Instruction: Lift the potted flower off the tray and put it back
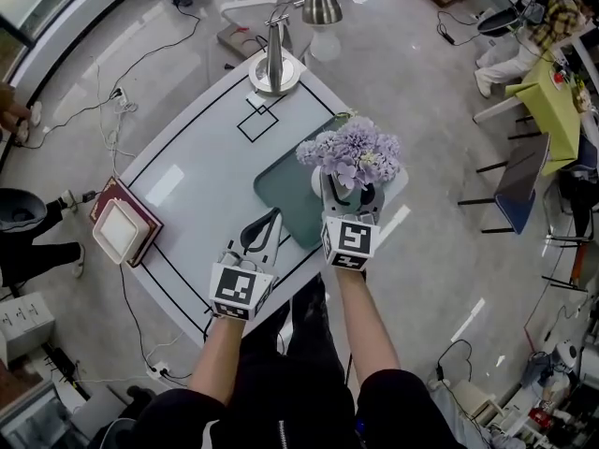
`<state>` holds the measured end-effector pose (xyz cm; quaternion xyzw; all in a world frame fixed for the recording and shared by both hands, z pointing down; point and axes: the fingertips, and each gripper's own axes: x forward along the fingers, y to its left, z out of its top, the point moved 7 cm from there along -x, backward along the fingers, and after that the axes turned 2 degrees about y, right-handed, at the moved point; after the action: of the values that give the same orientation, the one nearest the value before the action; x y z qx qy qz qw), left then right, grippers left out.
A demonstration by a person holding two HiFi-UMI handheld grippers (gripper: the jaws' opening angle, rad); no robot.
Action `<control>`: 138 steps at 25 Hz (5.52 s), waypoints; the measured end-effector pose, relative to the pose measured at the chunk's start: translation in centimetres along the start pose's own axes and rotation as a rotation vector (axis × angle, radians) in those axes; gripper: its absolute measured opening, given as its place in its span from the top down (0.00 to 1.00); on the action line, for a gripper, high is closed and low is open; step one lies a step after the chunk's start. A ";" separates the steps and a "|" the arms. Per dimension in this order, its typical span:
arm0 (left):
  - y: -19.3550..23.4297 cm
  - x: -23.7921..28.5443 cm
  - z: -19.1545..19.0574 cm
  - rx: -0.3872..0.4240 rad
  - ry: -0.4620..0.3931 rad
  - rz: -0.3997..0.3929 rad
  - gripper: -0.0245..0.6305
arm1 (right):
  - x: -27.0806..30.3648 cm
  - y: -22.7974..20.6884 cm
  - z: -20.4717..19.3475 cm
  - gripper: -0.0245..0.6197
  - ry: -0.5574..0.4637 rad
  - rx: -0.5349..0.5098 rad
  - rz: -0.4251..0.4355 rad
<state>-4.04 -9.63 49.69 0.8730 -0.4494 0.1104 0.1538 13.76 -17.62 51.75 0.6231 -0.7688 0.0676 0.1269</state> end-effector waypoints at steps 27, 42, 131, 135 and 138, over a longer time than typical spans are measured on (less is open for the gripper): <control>0.8 -1.3 -1.1 -0.009 0.016 0.018 0.96 | 1.6 0.2 0.4 0.55 -0.002 0.008 0.006; 0.5 -1.9 -0.4 0.003 0.003 0.000 0.96 | 0.2 0.9 1.6 0.55 -0.024 0.009 0.031; -6.6 -1.9 4.0 0.130 -0.073 -0.143 0.96 | -16.1 0.2 6.0 0.55 -0.058 0.056 -0.009; -6.1 -1.5 4.0 0.122 -0.069 -0.132 0.96 | -15.2 0.2 6.1 0.55 -0.056 0.056 0.006; -5.7 -1.1 4.1 0.118 -0.064 -0.122 0.96 | -14.3 0.1 6.2 0.55 -0.053 0.058 0.017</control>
<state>0.18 -7.20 44.56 0.9093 -0.3930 0.0992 0.0942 15.71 -5.76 41.82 0.6216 -0.7748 0.0745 0.0878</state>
